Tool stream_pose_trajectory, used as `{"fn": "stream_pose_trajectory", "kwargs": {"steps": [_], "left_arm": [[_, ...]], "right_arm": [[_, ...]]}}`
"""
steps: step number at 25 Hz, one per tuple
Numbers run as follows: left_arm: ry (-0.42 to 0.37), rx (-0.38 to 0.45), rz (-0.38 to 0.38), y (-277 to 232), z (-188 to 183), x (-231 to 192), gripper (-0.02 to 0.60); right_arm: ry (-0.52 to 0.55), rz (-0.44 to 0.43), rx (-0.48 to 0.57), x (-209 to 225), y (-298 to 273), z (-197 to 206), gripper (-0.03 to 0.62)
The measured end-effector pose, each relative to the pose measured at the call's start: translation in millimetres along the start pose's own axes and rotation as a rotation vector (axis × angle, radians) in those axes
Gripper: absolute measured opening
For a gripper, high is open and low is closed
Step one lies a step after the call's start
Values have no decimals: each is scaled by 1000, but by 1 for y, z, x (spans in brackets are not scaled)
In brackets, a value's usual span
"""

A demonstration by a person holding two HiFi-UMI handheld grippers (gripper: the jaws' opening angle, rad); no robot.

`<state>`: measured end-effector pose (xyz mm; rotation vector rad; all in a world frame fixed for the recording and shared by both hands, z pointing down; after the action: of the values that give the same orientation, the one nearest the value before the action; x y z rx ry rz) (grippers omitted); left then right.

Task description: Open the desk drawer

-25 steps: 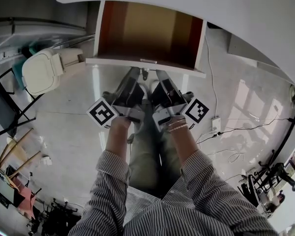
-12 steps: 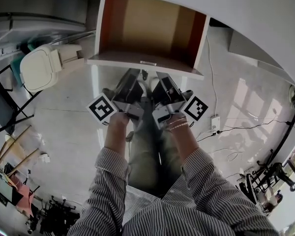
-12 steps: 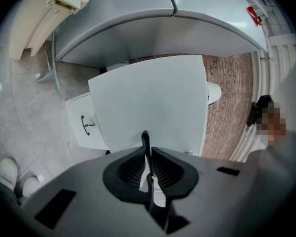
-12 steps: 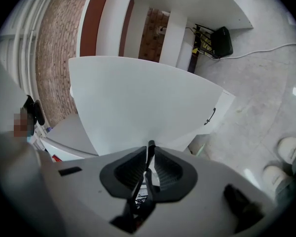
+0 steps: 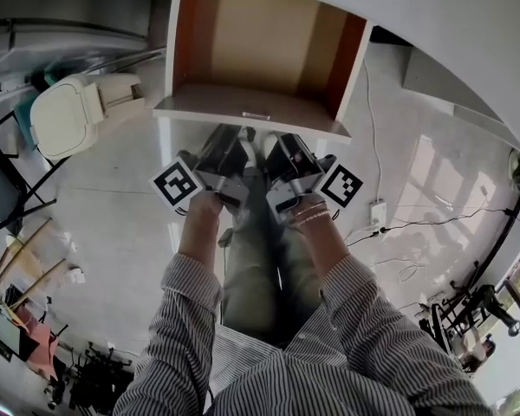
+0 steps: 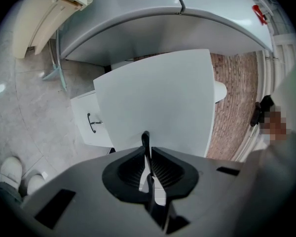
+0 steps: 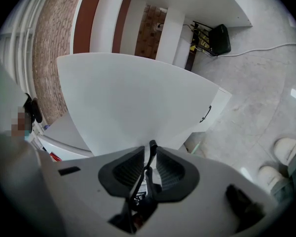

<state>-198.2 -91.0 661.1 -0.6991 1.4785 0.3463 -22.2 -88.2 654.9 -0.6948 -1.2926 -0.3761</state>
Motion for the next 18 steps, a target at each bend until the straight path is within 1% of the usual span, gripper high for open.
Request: {"fn": "stream_pose_trajectory", "kwargs": {"steps": [3, 8, 11, 14, 17, 18], "left_arm": [[7, -1, -15, -2, -1, -6, 43], [4, 6, -42, -3, 2, -11, 42], [9, 15, -59, -3, 4, -12, 43], [23, 28, -54, -4, 5, -16, 43], [43, 35, -53, -6, 5, -21, 43], [48, 35, -60, -6, 5, -23, 43]], "right_arm": [[-4, 21, -4, 6, -1, 2, 71], [-38, 30, 16, 12, 1, 4, 71], [-30, 47, 13, 14, 2, 5, 71], [-13, 52, 8, 17, 3, 5, 71], [-26, 53, 14, 21, 4, 7, 71], [-30, 54, 14, 22, 4, 8, 60]]}}
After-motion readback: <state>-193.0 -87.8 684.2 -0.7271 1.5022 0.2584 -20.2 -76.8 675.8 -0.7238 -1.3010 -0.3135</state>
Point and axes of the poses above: the fingertips, and each gripper's own axes: y backward along the fingers, x to its right, z out of its underside, the point moved 8 cm from there along y, backward along the fingers, and after that the axes turned 4 degrees about y, right-handed, at the moved point
